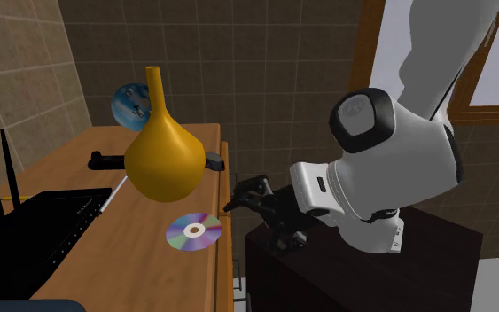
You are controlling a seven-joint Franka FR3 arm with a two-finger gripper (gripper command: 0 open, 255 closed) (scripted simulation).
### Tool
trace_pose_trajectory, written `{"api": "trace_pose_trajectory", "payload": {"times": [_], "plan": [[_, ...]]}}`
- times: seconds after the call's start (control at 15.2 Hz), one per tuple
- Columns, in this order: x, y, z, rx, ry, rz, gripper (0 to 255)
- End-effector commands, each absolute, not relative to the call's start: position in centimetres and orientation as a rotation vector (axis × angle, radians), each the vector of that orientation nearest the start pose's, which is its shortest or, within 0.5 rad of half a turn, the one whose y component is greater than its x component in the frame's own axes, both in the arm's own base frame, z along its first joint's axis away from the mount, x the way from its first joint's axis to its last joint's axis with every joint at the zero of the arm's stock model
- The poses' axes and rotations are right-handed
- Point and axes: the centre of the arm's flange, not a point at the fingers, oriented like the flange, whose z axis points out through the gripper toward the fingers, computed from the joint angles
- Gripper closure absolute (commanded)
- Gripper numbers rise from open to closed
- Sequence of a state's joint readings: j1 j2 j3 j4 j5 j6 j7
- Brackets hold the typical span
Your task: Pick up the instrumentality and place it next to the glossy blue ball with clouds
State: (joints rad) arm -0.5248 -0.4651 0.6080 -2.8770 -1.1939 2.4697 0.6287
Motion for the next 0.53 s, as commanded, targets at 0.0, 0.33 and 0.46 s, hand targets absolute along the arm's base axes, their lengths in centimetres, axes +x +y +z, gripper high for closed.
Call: {"api": "trace_pose_trajectory", "payload": {"times": [0.0, 0.33, 0.46], "plan": [[34.4, -0.4, 28.6, 2.138, 0.484, 0.221, 0], [35.4, -2.6, 26.9, 2.138, 0.484, 0.221, 0], [35.4, -2.6, 26.9, 2.138, 0.484, 0.221, 0]]}}
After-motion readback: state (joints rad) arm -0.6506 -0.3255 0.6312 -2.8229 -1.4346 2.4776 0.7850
